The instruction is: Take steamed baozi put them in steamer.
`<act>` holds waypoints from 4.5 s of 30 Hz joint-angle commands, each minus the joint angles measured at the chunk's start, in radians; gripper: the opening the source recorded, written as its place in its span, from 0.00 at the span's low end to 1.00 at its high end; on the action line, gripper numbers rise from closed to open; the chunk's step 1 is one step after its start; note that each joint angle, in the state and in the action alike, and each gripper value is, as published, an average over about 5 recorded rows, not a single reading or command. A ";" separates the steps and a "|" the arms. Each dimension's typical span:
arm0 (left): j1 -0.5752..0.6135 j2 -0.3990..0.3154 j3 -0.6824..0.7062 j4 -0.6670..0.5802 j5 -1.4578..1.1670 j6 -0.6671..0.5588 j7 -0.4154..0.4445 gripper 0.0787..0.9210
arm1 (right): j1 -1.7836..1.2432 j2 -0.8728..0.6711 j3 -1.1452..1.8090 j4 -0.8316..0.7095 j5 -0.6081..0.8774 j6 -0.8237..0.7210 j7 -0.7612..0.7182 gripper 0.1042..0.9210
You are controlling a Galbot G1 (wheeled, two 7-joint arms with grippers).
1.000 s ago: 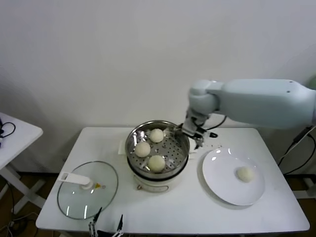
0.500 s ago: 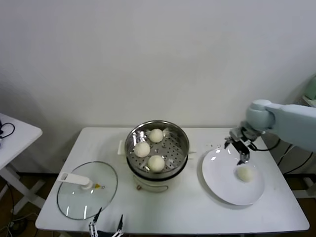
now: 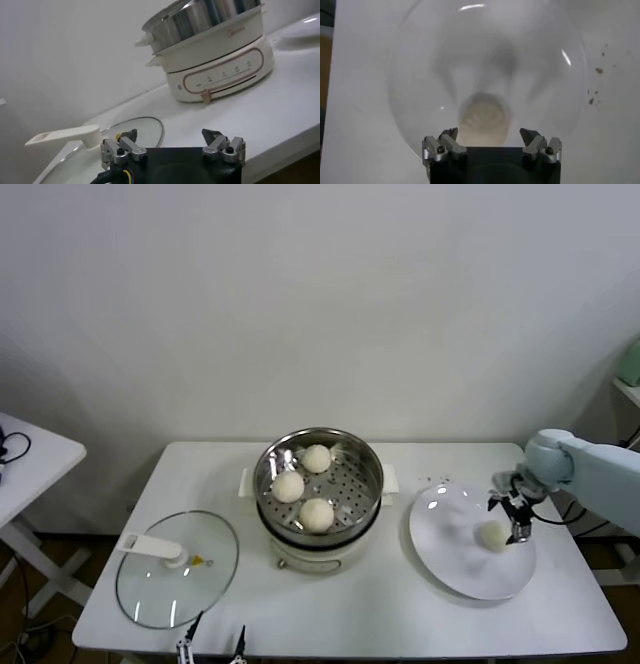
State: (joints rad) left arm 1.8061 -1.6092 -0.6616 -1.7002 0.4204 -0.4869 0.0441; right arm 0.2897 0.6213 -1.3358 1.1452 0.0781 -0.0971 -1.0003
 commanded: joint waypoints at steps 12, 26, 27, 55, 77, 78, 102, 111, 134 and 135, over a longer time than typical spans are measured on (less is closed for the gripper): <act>-0.003 -0.049 -0.003 0.007 0.004 -0.001 -0.002 0.88 | -0.162 0.044 0.167 -0.122 -0.061 -0.009 -0.004 0.88; -0.002 -0.049 0.002 0.005 0.007 0.000 -0.003 0.88 | -0.030 0.017 0.072 -0.021 -0.007 -0.016 -0.019 0.56; -0.001 -0.049 0.002 0.005 0.007 0.000 -0.003 0.88 | -0.003 0.015 0.047 -0.009 0.005 -0.016 -0.022 0.55; -0.003 -0.040 0.016 -0.001 0.001 0.001 0.002 0.88 | 0.800 0.326 -0.352 0.328 0.713 -0.184 -0.070 0.55; 0.004 -0.042 0.005 0.005 0.007 -0.008 0.002 0.88 | 0.323 0.442 -0.165 0.191 0.476 -0.242 0.056 0.60; 0.003 -0.042 0.005 0.007 0.008 -0.009 0.002 0.88 | 0.313 0.441 -0.162 0.184 0.469 -0.242 0.059 0.60; -0.004 -0.044 0.006 0.008 0.010 -0.011 -0.002 0.88 | 0.276 0.487 -0.128 0.086 0.420 -0.218 0.074 0.64; -0.004 -0.043 0.006 0.001 0.008 -0.008 0.000 0.88 | 0.381 0.459 -0.151 0.122 0.522 -0.212 0.008 0.87; -0.003 -0.023 0.005 -0.004 -0.032 0.000 0.000 0.88 | -0.158 -0.044 0.670 0.581 0.589 -0.294 0.701 0.88; -0.003 -0.023 0.005 -0.003 -0.033 0.000 -0.001 0.88 | -0.219 -0.061 0.721 0.603 0.583 -0.285 0.718 0.88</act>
State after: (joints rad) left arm 1.8034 -1.6092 -0.6543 -1.7090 0.4022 -0.4885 0.0439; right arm 0.5485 0.8057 -1.1629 1.4942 0.6506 -0.3712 -0.6475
